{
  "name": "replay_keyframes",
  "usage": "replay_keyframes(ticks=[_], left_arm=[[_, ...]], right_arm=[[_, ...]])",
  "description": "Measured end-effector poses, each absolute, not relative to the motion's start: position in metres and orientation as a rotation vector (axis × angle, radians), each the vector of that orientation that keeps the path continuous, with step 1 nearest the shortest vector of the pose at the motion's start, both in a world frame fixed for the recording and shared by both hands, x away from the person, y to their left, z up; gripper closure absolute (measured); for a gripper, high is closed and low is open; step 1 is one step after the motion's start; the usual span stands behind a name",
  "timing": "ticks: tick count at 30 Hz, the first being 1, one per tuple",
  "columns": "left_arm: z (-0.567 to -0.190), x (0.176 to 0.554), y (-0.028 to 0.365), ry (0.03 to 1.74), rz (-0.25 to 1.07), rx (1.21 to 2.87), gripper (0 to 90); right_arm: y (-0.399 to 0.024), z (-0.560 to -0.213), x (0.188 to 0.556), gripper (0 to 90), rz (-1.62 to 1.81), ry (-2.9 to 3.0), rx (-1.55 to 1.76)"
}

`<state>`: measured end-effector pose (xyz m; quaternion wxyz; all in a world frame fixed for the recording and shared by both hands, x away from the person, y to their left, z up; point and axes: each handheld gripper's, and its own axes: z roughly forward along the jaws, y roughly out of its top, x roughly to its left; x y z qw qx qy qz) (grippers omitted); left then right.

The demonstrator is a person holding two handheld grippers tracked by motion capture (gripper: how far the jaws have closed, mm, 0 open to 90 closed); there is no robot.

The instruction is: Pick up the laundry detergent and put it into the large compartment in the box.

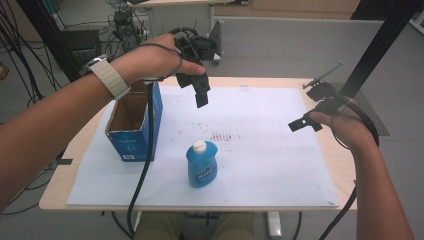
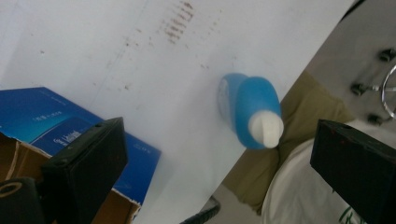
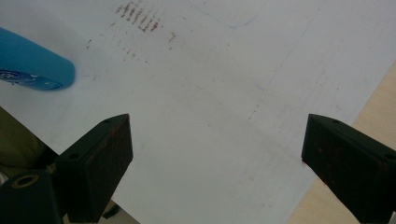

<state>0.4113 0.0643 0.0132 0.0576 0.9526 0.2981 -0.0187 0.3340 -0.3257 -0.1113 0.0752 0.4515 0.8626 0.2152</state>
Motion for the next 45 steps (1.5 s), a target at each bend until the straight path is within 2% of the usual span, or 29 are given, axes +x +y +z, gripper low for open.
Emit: replay_keyframes(ticks=[3, 12, 26, 45], left_arm=[[0.011, 0.413, 0.067, 0.937, -0.091, 2.868, 5.6], [-0.006, 0.399, 0.057, 0.995, -0.072, 2.89, 7.0], [-0.026, 0.384, 0.041, 0.928, -0.08, 2.948, 7.6], [-0.058, 0.376, 0.034, 0.93, -0.124, 2.971, 7.6]], right_arm=[[-0.326, -0.111, 0.333, 8.7, 0.644, 2.587, 1.354], [-0.326, -0.113, 0.329, 8.7, 0.656, 2.585, 1.349], [-0.327, -0.115, 0.327, 8.7, 0.657, 2.583, 1.353], [-0.324, -0.118, 0.327, 8.7, 0.654, 2.59, 1.355]])
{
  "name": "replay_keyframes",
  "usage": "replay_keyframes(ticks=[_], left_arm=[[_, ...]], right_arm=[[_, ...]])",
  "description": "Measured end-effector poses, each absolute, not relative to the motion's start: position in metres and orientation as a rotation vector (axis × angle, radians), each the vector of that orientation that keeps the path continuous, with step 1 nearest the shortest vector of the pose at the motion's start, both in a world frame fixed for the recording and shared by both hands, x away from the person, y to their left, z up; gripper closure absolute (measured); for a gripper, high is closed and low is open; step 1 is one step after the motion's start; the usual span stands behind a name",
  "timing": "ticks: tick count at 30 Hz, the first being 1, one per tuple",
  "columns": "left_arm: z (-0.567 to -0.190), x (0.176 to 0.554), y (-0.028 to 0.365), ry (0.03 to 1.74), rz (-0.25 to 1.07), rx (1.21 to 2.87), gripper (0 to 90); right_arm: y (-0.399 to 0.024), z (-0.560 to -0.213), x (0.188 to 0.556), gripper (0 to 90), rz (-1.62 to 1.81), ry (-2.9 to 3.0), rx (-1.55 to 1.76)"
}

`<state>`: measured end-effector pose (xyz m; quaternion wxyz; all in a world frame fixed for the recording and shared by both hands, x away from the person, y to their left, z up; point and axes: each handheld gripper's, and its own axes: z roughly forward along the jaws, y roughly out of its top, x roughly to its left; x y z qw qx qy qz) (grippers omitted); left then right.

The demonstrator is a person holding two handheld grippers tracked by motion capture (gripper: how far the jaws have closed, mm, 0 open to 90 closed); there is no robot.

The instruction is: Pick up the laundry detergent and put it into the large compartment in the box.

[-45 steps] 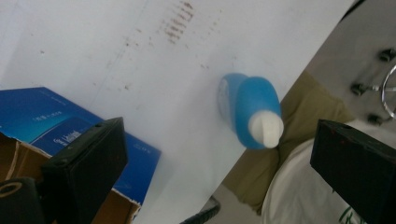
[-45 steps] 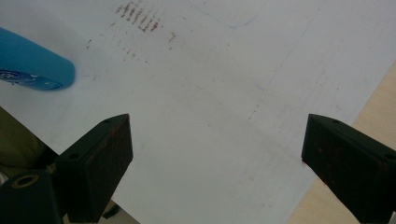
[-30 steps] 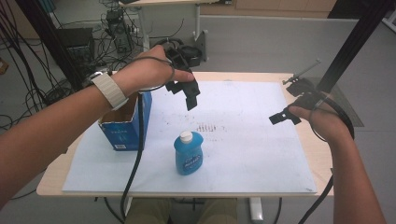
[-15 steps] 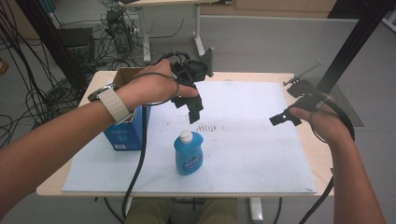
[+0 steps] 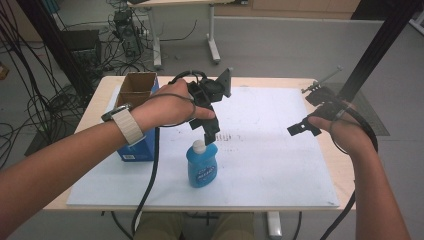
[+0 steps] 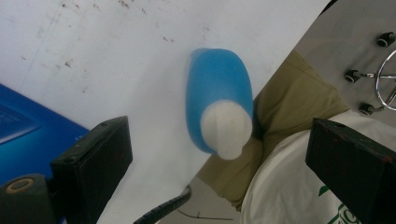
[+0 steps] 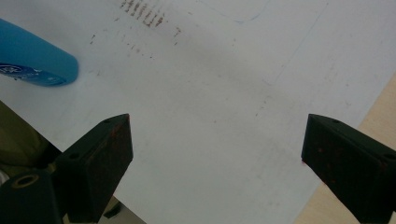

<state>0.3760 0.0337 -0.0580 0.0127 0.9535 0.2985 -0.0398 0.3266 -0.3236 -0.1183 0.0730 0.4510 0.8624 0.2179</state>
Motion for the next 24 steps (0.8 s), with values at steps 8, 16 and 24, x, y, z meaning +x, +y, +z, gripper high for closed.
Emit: replay_keyframes(ticks=[8, 16, 24], left_arm=[[-0.074, 0.374, 0.031, 0.926, -0.132, 2.983, 7.6], [-0.084, 0.372, 0.026, 0.92, -0.134, 2.995, 7.7], [-0.085, 0.371, 0.025, 0.923, -0.129, 2.995, 7.7]], right_arm=[[-0.323, -0.12, 0.328, 8.7, 0.652, 2.592, 1.359], [-0.323, -0.12, 0.328, 8.7, 0.651, 2.593, 1.361], [-0.325, -0.121, 0.327, 8.7, 0.652, 2.59, 1.368]])
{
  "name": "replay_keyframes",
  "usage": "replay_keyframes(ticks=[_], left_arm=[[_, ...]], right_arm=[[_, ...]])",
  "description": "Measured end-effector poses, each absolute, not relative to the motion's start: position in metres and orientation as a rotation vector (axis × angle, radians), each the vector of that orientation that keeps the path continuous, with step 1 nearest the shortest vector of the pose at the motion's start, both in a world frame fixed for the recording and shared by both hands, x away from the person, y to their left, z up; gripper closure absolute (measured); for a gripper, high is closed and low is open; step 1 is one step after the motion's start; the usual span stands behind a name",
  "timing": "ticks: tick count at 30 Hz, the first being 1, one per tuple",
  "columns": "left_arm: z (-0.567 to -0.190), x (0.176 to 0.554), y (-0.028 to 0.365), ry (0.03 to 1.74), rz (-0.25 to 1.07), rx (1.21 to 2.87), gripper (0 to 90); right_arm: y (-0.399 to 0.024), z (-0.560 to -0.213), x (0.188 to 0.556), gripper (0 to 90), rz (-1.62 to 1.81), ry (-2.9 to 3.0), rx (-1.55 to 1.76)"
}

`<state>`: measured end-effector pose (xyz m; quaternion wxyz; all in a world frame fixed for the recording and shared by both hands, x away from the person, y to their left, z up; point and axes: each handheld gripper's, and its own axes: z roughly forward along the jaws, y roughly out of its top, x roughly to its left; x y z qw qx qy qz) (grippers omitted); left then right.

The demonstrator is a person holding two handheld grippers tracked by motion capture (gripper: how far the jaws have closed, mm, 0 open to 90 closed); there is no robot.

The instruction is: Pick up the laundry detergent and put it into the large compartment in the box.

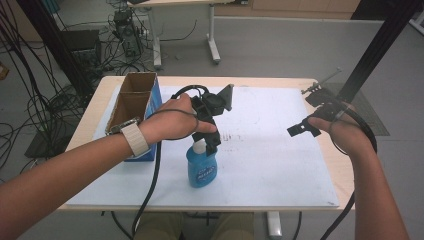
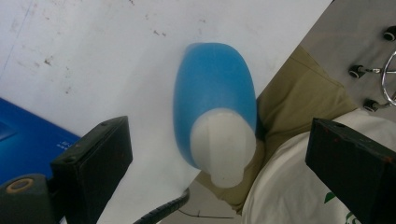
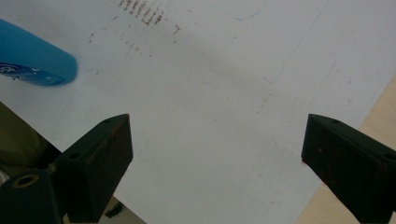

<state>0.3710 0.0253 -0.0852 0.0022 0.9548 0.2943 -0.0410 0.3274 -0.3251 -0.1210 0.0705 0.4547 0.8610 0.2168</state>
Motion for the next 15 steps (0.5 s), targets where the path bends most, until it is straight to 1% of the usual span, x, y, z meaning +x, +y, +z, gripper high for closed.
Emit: replay_keyframes(ticks=[15], left_arm=[[-0.0846, 0.3725, 0.0277, 0.927, -0.142, 2.986, 7.8]], right_arm=[[-0.3238, -0.1188, 0.3283, 8.8, 0.653, 2.589, 1.363]])
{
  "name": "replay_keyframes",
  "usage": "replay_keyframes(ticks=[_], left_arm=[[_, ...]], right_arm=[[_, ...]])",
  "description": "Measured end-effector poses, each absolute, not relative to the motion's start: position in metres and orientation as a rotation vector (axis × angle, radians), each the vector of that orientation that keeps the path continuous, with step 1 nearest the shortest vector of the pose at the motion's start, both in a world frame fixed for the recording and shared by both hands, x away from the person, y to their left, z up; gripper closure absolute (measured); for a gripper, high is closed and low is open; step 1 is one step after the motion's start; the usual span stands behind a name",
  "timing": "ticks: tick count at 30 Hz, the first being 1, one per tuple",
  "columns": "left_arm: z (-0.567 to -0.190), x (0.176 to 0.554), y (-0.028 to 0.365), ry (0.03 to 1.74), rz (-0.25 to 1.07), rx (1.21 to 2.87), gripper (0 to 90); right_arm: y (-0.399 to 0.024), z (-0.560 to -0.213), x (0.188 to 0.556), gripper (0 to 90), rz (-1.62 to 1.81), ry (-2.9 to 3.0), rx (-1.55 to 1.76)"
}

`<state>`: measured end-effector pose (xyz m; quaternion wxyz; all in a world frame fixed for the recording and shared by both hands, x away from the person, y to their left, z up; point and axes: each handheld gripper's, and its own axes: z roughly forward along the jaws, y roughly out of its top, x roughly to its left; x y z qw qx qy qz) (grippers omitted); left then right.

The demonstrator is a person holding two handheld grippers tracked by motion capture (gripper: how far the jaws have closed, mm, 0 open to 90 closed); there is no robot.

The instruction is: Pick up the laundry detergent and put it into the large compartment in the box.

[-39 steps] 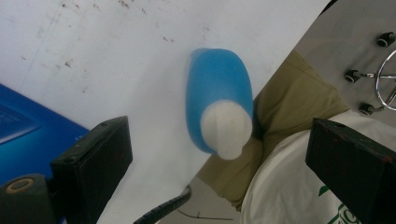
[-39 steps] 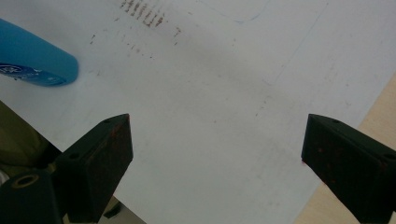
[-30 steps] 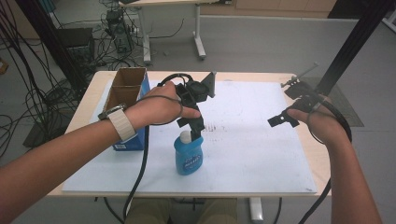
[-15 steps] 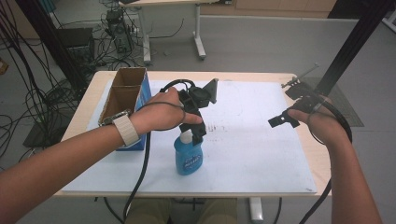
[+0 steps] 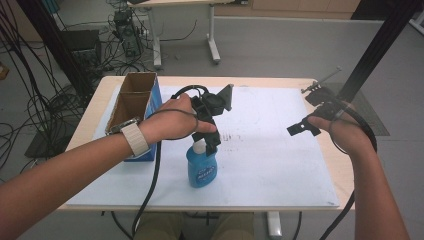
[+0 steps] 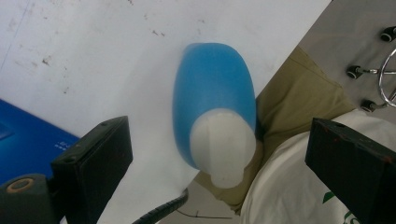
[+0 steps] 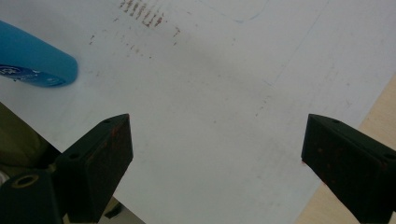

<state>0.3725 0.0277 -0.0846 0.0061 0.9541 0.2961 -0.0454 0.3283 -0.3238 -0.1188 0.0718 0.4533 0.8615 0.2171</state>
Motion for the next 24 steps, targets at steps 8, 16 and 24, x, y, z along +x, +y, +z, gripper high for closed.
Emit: replay_keyframes(ticks=[8, 16, 24], left_arm=[[-0.0838, 0.3731, 0.0302, 0.936, -0.146, 2.98, 7.8], [-0.0838, 0.3733, 0.0307, 0.934, -0.145, 2.98, 7.8], [-0.0837, 0.3729, 0.03, 0.933, -0.149, 2.979, 7.8]], right_arm=[[-0.3237, -0.1178, 0.3283, 8.7, 0.65, 2.587, 1.365], [-0.3235, -0.1179, 0.3281, 8.7, 0.65, 2.586, 1.366], [-0.3245, -0.1173, 0.3267, 8.7, 0.65, 2.584, 1.367]])
